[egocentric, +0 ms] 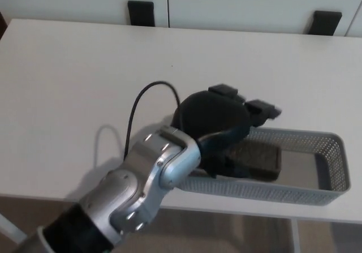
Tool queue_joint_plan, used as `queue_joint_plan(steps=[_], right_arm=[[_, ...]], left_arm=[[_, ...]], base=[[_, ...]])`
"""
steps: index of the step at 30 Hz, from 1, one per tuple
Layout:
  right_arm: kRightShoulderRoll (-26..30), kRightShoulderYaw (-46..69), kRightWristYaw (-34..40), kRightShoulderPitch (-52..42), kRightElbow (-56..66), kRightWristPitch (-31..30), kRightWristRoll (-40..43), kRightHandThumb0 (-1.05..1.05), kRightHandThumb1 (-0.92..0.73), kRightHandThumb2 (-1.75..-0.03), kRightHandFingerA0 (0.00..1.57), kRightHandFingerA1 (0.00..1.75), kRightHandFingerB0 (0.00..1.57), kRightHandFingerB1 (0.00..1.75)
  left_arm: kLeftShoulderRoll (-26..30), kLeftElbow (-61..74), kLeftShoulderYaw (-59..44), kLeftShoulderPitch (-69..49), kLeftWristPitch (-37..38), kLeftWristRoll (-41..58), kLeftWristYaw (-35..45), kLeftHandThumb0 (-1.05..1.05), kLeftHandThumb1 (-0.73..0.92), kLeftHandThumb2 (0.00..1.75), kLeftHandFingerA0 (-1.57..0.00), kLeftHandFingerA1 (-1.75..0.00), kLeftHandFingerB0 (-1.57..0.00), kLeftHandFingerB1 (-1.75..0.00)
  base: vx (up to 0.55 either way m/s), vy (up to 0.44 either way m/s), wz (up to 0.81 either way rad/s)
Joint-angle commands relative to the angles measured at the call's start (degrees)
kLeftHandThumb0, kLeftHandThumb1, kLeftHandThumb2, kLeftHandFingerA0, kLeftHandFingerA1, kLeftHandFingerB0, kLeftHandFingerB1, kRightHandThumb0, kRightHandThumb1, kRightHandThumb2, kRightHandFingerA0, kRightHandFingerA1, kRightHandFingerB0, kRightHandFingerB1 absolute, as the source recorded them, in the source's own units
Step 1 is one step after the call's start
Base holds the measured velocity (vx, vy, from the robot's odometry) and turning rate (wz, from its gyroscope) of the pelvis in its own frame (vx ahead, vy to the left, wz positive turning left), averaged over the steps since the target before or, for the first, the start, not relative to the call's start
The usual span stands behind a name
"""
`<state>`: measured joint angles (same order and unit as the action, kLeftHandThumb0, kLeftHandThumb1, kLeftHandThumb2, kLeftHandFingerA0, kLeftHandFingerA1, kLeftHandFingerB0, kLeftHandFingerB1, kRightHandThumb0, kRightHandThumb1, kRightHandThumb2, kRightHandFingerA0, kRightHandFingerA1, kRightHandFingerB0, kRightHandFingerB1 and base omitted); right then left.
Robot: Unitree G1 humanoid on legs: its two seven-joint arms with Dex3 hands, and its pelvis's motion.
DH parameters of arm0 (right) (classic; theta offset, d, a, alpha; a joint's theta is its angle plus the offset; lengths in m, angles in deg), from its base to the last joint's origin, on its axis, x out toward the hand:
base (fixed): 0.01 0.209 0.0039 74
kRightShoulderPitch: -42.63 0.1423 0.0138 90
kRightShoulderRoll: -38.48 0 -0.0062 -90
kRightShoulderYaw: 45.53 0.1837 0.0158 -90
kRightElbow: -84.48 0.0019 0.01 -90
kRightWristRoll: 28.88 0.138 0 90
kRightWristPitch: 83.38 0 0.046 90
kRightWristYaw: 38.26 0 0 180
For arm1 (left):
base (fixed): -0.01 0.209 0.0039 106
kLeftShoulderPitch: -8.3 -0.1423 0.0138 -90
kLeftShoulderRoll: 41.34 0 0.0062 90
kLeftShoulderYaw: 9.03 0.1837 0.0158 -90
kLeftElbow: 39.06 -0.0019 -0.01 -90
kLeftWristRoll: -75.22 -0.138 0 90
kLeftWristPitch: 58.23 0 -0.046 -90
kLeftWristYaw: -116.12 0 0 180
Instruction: The robot walks towards a desk on which an eraser is kept on the left hand side and a container is kept on the right hand side. The robot picks up the eraser using its left hand and places it in the container.
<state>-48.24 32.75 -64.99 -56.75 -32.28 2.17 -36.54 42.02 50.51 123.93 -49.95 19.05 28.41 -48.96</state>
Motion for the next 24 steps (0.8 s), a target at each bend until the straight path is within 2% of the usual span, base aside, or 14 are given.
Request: queue_joint_plan(steps=[1, 2, 6, 8, 9, 10, 11, 13, 14, 17, 18, 19, 23, 24], right_arm=[[1.4, -0.1, 0.0, -0.7, 2.0, -2.2, -0.7, -0.34, -0.69, -0.60, 0.57, 0.45, 0.39, 0.38], [1.5, -0.2, -0.2, -0.7, 2.1, -2.3, -0.7, -0.33, -0.69, -0.60, 0.57, 0.45, 0.39, 0.38], [1.6, -0.5, -0.2, -0.6, 1.6, -1.9, -0.9, -0.34, -0.69, -0.60, 0.57, 0.45, 0.39, 0.38], [1.5, -0.8, 0.4, -0.7, 1.3, -1.6, -1.4, -0.34, -0.67, -0.59, 0.58, 0.45, 0.39, 0.38], [1.4, -0.9, 0.5, -0.9, 1.3, -1.7, -1.4, -0.34, -0.67, -0.59, 0.57, 0.45, 0.39, 0.38], [1.4, -0.8, 0.5, -0.9, 1.4, -1.8, -1.4, -0.34, -0.67, -0.59, 0.57, 0.45, 0.39, 0.38], [1.4, -0.7, 0.4, -0.7, 1.4, -1.9, -1.3, -0.33, -0.68, -0.60, 0.56, 0.45, 0.39, 0.38], [1.3, -0.6, 0.2, -0.5, 1.6, -2.3, -1.1, -0.32, -0.68, -0.60, 0.56, 0.45, 0.38, 0.38], [1.2, -0.3, 0.1, -0.3, 1.4, -2.3, -0.8, -0.32, -0.69, -0.60, 0.56, 0.45, 0.38, 0.38], [1.3, -0.2, -0.2, -0.1, 0.4, -1.9, -0.5, -0.34, -0.68, -0.60, 0.57, 0.45, 0.38, 0.38], [1.7, -0.2, -0.3, -0.3, 0.6, -1.9, -0.7, -0.35, -0.68, -0.60, 0.57, 0.44, 0.38, 0.37], [1.5, -0.4, -0.2, -0.7, 0.6, -1.9, -0.8, -0.35, -0.68, -0.60, 0.57, 0.44, 0.38, 0.38], [1.2, 0.4, 0.7, -0.3, -1.8, -0.7, -0.3, -0.30, -0.68, -0.60, 0.56, 0.45, 0.39, 0.39], [0.9, 0.6, 0.9, -0.4, -2.5, -0.4, -0.2, -0.30, -0.67, -0.59, 0.57, 0.45, 0.39, 0.39]], left_arm=[[1.9, 0.1, 1.3, 2.4, -0.4, -7.8, 1.3, -1.03, 0.74, 0.62, 0.00, 0.00, 0.00, 0.00], [2.5, 0.9, 1.4, 2.2, -0.4, -8.7, 1.0, -1.01, 0.55, 0.93, 0.00, 0.00, 0.00, 0.00], [4.2, 3.2, 0.9, 2.1, -0.2, -10.8, 2.1, -1.05, 0.77, 0.64, 0.00, 0.00, 0.00, 0.00], [5.1, 6.8, -0.6, 0.7, 0.0, -10.1, 2.8, -1.05, 0.62, 1.06, 0.00, 0.00, 0.00, -0.04], [5.3, 7.7, -0.8, 0.3, 0.0, -10.2, 3.1, -1.05, 0.81, 0.64, 0.00, 0.00, 0.00, 0.00], [5.6, 9.2, -1.3, -0.2, 0.0, -10.0, 3.3, -1.04, 0.62, 1.06, 0.00, 0.00, 0.00, -0.04], [6.1, 13.6, -3.6, -2.0, 1.0, -7.2, 3.3, -1.02, 0.77, 0.66, 0.00, 0.00, 0.00, 0.00], [7.1, 21.3, -7.6, -4.9, 2.7, -1.7, 4.8, -1.00, 0.75, 0.63, 0.00, 0.00, 0.00, -0.01], [7.4, 25.6, -10.0, -6.5, 2.6, 2.2, 6.7, -0.94, 0.56, 0.95, 0.00, 0.00, 0.00, -0.12], [7.5, 38.8, -18.6, -12.0, -0.3, 19.0, 14.5, -0.92, 0.62, 1.00, -0.10, -0.10, -0.10, -0.29], [6.3, 42.9, -22.0, -13.8, -4.2, 26.1, 18.2, -0.39, 0.32, 0.96, 0.00, -0.49, 0.00, -0.48], [5.1, 46.8, -28.0, -16.1, -8.7, 37.2, 22.9, -0.82, 0.75, 0.64, -0.25, -0.30, -0.31, -0.32], [11.8, 47.1, -46.4, -21.8, -13.5, 69.8, 36.1, -0.98, 0.71, 0.90, -0.57, -0.44, -0.64, -0.46], [14.8, 46.3, -49.9, -22.6, -14.3, 76.0, 39.4, -0.93, 0.90, 0.68, -0.66, -0.39, -0.66, -0.39]], base=[[0.00, 0.000, 0.00], [0.00, 0.000, 0.00], [0.00, 0.000, 0.00], [0.00, 0.000, 0.00], [0.00, 0.000, 0.00], [0.00, 0.000, 0.00], [0.00, 0.000, 0.00], [0.00, 0.000, 0.00], [0.00, 0.000, 0.00], [0.00, 0.000, 0.00], [0.00, 0.000, 0.00], [0.00, 0.000, 0.00], [0.00, 0.000, 0.00], [0.00, 0.000, 0.00]])
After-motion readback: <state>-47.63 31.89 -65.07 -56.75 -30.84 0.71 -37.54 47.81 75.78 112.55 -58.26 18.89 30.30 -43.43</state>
